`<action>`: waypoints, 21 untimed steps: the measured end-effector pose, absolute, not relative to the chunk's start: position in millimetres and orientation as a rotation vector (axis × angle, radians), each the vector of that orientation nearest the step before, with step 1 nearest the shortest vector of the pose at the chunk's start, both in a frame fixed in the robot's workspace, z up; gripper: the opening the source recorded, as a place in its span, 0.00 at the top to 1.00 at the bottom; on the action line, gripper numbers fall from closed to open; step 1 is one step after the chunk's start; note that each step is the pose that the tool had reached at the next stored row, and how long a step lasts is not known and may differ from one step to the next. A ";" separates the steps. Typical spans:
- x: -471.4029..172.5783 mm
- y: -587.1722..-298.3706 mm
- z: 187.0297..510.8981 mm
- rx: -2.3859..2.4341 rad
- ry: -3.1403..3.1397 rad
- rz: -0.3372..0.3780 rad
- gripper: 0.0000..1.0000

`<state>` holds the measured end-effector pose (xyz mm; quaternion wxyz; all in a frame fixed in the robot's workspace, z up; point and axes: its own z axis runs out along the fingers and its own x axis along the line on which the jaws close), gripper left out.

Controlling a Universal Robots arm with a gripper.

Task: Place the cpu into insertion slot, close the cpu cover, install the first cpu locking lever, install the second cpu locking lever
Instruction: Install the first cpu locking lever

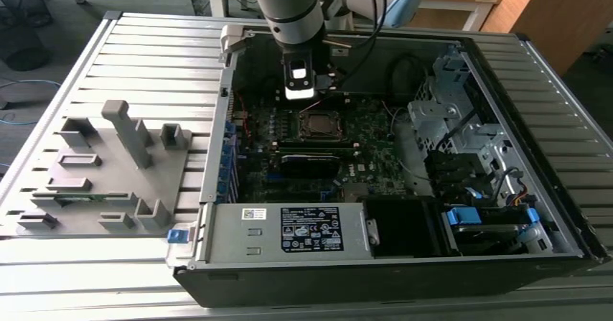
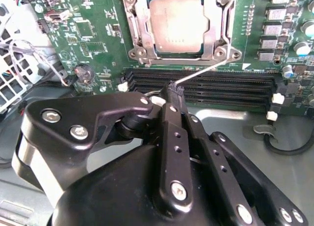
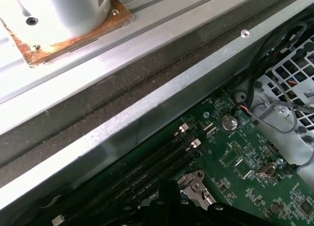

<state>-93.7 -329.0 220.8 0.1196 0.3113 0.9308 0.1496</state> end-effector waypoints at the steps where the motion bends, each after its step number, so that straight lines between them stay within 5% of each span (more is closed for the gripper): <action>1: -93.7 -329.0 219.6 0.910 2.720 0.437 0.90; 21: -93.0 -326.6 210.1 0.913 2.717 0.438 0.90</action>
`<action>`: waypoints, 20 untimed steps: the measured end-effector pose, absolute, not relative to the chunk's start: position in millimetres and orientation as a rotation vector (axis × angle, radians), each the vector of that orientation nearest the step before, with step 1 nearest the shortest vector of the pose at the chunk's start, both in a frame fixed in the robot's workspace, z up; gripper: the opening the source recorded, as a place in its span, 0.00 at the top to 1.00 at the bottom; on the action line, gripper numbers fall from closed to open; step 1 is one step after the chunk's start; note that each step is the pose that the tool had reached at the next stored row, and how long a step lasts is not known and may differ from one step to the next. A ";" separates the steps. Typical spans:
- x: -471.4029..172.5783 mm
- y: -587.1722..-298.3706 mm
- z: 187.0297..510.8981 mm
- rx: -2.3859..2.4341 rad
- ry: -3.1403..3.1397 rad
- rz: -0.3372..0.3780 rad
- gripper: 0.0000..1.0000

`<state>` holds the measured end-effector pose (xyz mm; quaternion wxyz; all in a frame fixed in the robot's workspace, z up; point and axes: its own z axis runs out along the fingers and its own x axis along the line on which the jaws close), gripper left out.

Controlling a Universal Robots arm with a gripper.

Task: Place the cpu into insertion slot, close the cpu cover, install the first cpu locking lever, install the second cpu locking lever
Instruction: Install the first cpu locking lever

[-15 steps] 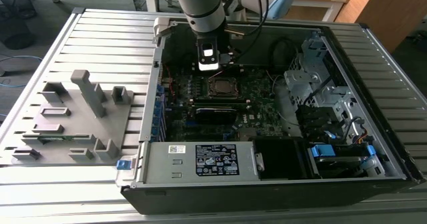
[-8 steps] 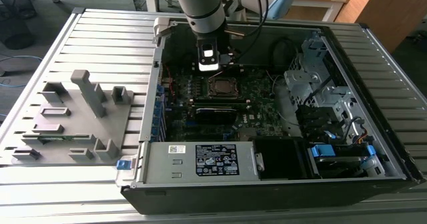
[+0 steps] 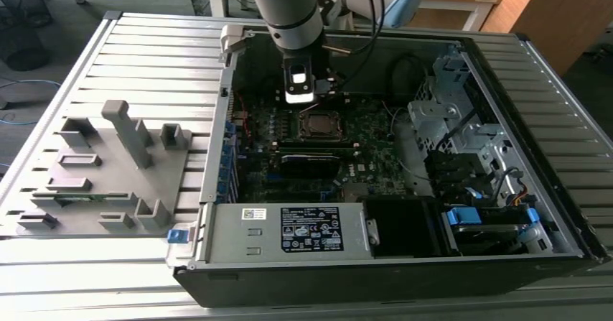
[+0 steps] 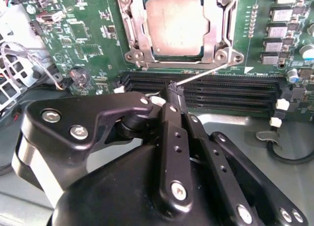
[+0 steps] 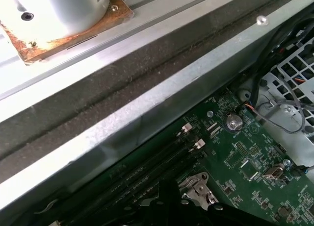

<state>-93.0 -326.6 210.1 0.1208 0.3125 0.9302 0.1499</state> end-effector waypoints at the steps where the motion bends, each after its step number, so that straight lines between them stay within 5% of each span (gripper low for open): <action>1: -93.1 -326.6 209.0 0.912 2.716 0.438 0.90; 20: -87.1 -326.6 205.4 0.912 2.716 0.436 0.90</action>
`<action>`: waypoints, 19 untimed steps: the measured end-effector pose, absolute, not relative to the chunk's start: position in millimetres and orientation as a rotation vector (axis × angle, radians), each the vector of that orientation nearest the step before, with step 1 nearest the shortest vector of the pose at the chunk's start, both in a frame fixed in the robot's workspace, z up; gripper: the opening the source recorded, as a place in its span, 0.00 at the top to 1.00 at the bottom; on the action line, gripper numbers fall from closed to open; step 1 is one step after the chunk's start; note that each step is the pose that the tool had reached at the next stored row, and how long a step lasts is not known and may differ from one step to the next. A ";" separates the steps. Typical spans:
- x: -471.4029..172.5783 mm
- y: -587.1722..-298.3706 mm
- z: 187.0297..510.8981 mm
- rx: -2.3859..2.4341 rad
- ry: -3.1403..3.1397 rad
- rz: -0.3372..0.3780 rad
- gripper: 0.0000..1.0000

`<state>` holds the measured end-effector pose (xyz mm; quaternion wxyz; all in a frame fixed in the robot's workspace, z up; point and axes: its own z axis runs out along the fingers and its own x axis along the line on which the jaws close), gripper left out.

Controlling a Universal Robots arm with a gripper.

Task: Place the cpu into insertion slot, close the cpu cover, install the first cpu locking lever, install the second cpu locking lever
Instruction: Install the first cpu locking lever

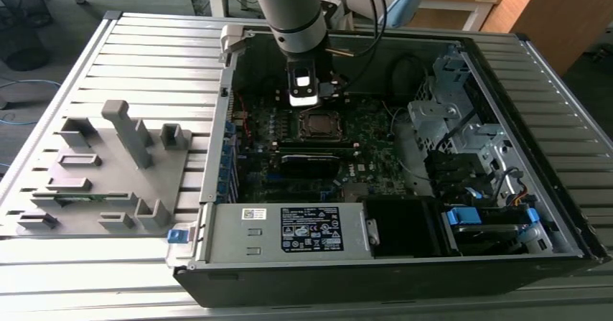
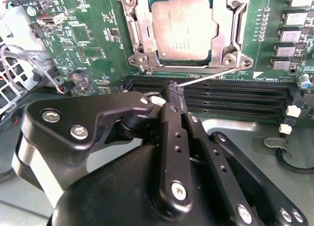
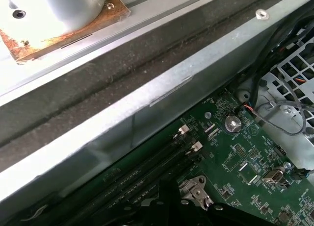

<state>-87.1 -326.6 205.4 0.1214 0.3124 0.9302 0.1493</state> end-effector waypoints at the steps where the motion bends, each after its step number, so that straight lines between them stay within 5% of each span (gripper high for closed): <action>1: -87.1 -326.6 205.3 0.912 2.716 0.436 0.90; 19: -84.7 -324.6 196.5 0.910 2.716 0.424 0.90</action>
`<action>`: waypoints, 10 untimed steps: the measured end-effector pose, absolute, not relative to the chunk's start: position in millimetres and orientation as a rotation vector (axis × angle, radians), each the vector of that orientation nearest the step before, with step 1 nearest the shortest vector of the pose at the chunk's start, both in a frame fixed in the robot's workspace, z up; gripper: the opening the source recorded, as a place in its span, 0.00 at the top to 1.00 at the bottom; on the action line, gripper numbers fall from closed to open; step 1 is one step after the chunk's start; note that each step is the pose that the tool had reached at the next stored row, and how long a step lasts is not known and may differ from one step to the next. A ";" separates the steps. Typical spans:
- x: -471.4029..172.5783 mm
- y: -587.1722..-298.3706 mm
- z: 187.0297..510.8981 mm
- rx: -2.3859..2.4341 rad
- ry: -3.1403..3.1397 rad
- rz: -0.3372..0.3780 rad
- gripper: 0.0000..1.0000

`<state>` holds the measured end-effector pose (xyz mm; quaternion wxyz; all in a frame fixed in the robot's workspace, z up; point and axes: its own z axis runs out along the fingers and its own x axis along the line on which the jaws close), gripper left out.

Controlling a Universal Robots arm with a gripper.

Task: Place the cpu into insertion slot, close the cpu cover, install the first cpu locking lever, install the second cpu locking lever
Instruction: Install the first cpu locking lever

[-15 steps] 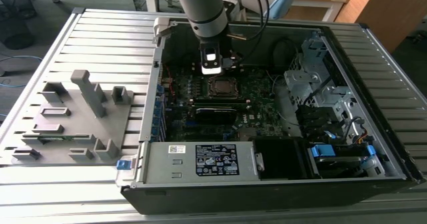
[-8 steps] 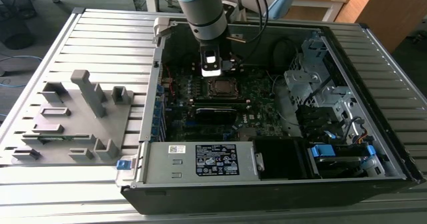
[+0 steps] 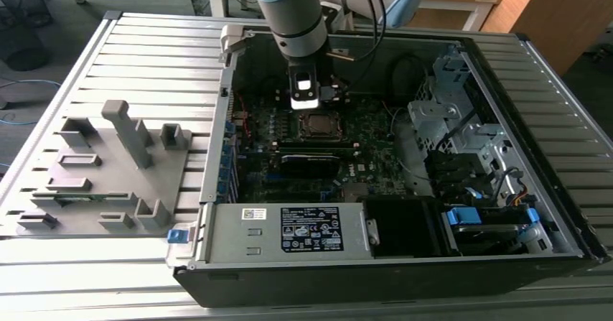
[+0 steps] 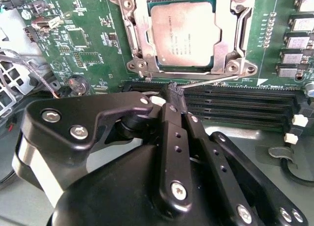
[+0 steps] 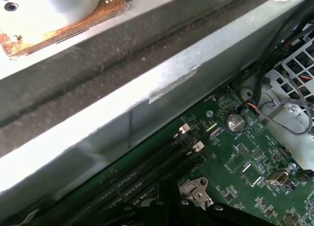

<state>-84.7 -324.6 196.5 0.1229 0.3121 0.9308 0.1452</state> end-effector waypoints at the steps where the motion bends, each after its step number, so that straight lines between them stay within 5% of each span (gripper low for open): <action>1: -84.7 -324.4 196.4 0.910 2.716 0.424 0.90; 10: -83.6 -323.4 194.4 0.909 2.715 0.417 0.90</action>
